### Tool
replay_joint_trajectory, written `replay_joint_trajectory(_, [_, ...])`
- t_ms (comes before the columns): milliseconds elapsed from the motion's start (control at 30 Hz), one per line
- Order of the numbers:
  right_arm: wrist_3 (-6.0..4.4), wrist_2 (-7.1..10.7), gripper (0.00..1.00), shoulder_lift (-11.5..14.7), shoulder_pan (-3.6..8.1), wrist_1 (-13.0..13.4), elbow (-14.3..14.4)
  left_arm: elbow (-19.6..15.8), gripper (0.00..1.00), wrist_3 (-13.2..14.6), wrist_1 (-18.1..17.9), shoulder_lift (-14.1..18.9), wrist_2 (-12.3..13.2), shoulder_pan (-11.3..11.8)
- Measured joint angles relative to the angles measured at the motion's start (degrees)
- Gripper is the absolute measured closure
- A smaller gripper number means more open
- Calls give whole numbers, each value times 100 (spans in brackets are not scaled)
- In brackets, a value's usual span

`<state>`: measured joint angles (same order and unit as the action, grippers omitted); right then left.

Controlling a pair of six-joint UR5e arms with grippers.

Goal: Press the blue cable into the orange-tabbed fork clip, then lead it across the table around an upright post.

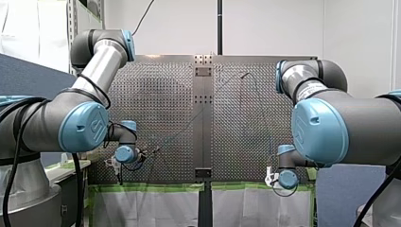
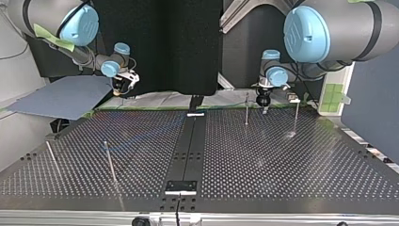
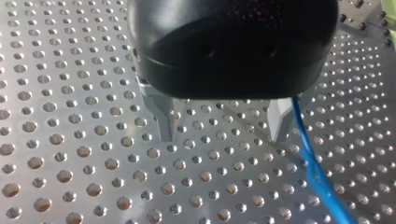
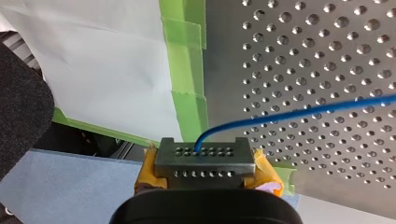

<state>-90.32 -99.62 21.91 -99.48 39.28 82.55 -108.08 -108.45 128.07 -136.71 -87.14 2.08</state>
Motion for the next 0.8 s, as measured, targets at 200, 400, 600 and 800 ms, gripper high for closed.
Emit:
replay_joint_trajectory(200, [0,12,99,-37,3,10,-47,0,0,1,1,0,-6,-4])
replay_joint_trajectory(400, [-4,75,99,-56,3,31,-82,0,0,15,10,-2,-10,-9])
replay_joint_trajectory(600, [-5,130,99,-65,-1,44,-84,0,0,18,25,-3,4,-22])
replay_joint_trajectory(800, [-7,151,99,-74,-14,45,-86,-9,0,25,170,0,37,-33])
